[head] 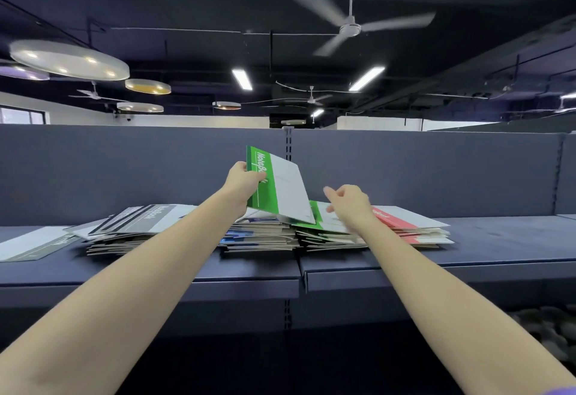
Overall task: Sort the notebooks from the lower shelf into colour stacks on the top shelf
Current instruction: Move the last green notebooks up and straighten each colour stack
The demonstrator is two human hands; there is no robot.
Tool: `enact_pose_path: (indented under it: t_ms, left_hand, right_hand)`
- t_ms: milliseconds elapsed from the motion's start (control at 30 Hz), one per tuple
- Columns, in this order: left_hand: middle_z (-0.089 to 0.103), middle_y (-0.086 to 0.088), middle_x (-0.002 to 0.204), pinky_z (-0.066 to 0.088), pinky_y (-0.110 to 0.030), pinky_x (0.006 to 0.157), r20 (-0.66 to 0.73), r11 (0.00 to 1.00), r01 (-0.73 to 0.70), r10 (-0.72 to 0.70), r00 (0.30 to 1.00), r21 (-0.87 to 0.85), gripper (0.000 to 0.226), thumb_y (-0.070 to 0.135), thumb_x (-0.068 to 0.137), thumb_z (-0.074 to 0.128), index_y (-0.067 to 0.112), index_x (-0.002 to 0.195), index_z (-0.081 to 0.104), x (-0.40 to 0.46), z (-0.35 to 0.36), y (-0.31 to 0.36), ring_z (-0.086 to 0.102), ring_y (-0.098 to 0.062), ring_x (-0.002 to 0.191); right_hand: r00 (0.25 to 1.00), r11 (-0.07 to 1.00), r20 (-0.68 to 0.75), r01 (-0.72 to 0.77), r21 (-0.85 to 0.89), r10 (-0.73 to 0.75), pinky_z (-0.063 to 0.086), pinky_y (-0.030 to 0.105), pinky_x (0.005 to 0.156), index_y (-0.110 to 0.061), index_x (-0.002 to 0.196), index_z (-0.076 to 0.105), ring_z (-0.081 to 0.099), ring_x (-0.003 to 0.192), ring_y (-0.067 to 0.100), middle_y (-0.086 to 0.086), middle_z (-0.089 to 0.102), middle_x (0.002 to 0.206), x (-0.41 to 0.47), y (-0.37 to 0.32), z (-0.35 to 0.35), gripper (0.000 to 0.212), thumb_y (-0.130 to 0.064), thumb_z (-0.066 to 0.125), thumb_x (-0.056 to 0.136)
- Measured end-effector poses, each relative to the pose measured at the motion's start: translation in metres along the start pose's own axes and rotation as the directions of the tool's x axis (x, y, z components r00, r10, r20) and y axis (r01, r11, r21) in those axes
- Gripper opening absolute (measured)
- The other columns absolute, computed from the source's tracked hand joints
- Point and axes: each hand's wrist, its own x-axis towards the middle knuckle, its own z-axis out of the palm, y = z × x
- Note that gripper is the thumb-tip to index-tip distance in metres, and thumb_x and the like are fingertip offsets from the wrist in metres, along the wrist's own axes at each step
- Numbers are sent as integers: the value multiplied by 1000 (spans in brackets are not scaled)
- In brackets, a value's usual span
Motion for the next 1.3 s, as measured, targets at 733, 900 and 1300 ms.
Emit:
enact_pose_path:
  t_ms: [733,900,1300]
  left_hand:
    - [69,-19,93,61,-36,57,196,816,-213,125,973,537,15,3,88,52,7,96,64,-26,17,-10,60,-26,61]
    - [72,-15,90,56,-28,57,247,767,-305,195,949,564,16,9,88,53,7,94,68,-28,14,-14,62,-24,64]
    - [62,-1,92,47,-30,79,562,527,-641,328,759,558,9,15,91,54,19,91,62,-66,3,-29,58,-26,89]
  right_hand:
    - [998,952,-58,-42,-303,26,43,34,72,-7,90,49,52,91,36,16,57,102,9,23,1,5,-5,47,87]
    - [996,923,-78,18,-384,-52,50,40,91,-14,110,60,58,107,36,12,64,115,-5,17,-5,26,-13,47,87]
    - [957,976,-271,41,-212,-99,43,33,78,-16,88,62,59,90,28,4,68,91,-104,4,1,15,-20,50,94]
